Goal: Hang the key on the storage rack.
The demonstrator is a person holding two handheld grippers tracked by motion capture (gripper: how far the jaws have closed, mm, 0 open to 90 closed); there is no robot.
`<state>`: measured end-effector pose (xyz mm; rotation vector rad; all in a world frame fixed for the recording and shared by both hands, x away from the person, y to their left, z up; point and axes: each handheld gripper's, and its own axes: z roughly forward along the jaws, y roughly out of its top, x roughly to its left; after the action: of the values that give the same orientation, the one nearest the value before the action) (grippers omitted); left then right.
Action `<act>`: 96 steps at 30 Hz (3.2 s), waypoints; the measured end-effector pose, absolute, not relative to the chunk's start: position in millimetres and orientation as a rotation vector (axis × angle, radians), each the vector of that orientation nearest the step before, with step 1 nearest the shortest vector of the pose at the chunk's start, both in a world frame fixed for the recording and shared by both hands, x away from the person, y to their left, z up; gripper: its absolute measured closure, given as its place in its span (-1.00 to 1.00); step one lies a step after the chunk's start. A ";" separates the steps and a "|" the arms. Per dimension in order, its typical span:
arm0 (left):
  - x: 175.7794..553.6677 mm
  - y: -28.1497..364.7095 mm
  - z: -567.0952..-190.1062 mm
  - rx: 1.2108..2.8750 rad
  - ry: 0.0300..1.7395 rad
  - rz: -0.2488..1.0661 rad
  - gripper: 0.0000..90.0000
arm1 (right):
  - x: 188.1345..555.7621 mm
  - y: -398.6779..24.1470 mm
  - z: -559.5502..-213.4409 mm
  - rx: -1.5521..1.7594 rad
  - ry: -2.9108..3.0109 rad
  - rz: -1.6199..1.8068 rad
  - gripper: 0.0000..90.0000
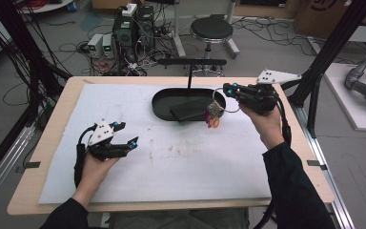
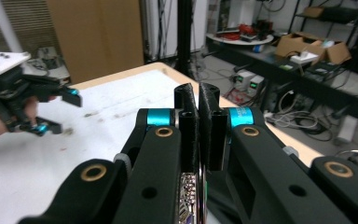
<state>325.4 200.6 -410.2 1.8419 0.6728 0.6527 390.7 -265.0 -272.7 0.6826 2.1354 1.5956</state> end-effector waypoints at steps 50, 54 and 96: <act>317.6 207.2 -416.6 1.869 0.666 0.676 -0.37 | 500.9 -258.5 -297.6 0.970 2.004 1.451 0.95; 314.8 208.8 -417.0 1.866 0.671 0.681 -0.37 | 506.3 -258.9 -301.0 0.985 1.983 1.462 0.95; 298.9 212.2 -419.1 1.881 0.661 0.714 -0.37 | 531.2 -267.3 -321.3 1.061 1.925 1.427 0.86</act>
<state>298.9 212.2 -419.1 1.8812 0.6607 0.7141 531.2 -267.3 -321.3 1.0605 1.9245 1.4270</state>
